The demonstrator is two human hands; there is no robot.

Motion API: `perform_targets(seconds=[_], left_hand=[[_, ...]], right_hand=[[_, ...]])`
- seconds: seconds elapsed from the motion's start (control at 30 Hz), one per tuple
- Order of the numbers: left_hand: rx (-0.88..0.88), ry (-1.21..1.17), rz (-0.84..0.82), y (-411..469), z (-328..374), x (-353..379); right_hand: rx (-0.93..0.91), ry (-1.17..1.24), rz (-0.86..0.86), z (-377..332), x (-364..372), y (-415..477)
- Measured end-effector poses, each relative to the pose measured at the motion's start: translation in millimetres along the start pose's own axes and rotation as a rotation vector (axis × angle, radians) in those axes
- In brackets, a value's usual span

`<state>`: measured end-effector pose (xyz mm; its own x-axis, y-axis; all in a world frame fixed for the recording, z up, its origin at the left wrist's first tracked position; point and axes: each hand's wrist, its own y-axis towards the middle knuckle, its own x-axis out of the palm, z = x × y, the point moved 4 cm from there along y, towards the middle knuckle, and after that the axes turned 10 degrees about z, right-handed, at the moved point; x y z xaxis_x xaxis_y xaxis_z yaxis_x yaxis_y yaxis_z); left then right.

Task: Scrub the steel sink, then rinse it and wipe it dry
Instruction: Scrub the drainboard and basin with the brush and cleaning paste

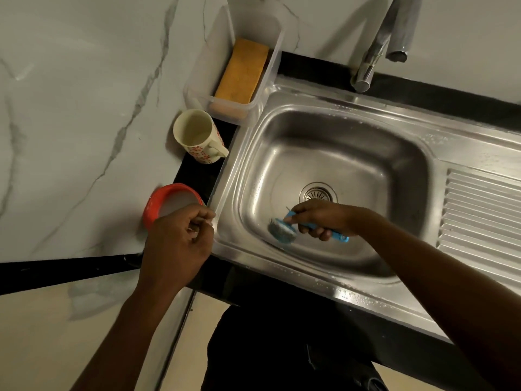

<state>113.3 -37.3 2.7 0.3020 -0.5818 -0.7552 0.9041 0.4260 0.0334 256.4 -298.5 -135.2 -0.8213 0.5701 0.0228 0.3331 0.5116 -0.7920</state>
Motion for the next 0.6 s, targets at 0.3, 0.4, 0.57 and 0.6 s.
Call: perform_targets(seconds=[0.3,0.4,0.57,0.6], left_hand=[[-0.061,0.01,0.166,-13,-18,-31],[-0.101,-0.001,0.178,-20,-23,-39],[-0.104,0.011,0.196,-29,-35,-49],[-0.113,0.01,0.199,-30,-37,-51]], right_hand=[[-0.524,-0.103,0.146,-133,29,-44],[-0.691,-0.255,0.169,-173,58,-38],[-0.884,-0.692,0.18,-214,116,-18],[-0.904,-0.781,0.17,-218,127,-13]])
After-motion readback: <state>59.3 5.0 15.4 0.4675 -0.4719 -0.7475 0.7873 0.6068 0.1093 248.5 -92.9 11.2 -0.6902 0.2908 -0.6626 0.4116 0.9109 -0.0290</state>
